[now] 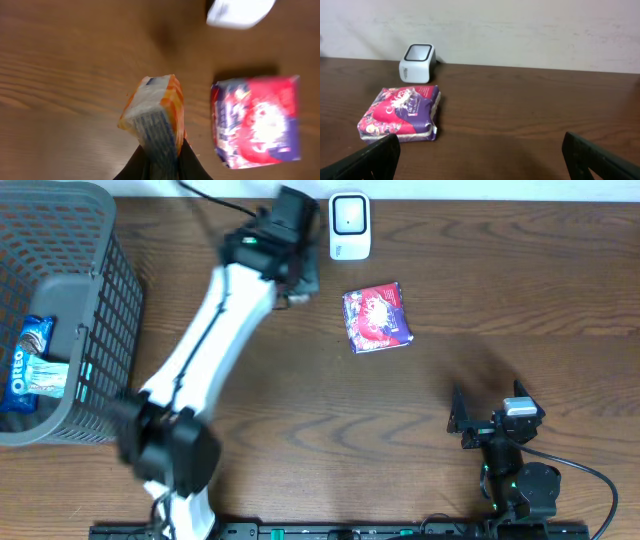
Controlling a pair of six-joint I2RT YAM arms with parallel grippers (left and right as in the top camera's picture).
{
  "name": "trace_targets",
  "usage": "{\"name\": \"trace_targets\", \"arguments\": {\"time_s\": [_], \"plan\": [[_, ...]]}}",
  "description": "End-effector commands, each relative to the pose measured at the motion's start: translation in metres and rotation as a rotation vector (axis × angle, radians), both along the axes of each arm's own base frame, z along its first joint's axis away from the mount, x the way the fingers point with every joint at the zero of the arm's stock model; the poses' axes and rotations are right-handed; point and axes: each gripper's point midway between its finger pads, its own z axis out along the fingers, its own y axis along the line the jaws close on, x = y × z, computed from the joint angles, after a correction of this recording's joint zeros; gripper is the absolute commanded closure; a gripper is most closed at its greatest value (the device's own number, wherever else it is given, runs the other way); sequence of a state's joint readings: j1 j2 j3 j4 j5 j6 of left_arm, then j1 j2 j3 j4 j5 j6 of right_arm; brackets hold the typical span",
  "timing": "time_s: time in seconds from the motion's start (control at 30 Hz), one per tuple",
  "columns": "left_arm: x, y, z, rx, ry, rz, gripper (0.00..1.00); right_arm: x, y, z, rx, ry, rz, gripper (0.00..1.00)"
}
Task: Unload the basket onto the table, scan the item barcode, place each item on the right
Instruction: 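Carry the small orange pack to the scanner and place it on the table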
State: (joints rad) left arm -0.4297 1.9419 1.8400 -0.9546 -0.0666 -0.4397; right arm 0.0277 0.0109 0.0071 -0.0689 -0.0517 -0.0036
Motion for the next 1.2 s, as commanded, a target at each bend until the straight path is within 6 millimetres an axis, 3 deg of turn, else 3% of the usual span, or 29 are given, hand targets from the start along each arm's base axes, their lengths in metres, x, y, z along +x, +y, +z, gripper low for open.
{"name": "trace_targets", "arguments": {"time_s": [0.0,0.1,0.27,0.5,0.87,1.1,1.17], "plan": [[-0.001,-0.018,-0.039,0.058,0.063,-0.041,0.93,0.000,0.002,0.000,0.014,0.001,0.008,0.01],[-0.004,-0.028,-0.072,0.069,0.127,-0.011,0.93,0.000,0.002,0.000,0.014,0.001,0.008,0.01],[-0.001,-0.049,-0.103,0.034,0.157,-0.034,0.93,0.000,0.002,0.000,0.014,0.001,0.008,0.01],[0.015,-0.084,-0.096,-0.109,0.093,-0.148,0.93,0.000,0.002,0.000,0.014,0.001,0.008,0.01],[0.014,-0.086,-0.118,-0.105,0.117,-0.151,0.93,0.000,0.002,0.000,0.014,0.001,0.008,0.01],[0.015,-0.120,-0.106,-0.254,0.093,-0.291,0.93,0.000,0.002,0.000,0.014,0.001,0.008,0.01],[0.016,-0.120,-0.105,-0.253,0.086,-0.291,0.93,0.000,0.002,0.000,0.014,0.001,0.008,0.01]]}}
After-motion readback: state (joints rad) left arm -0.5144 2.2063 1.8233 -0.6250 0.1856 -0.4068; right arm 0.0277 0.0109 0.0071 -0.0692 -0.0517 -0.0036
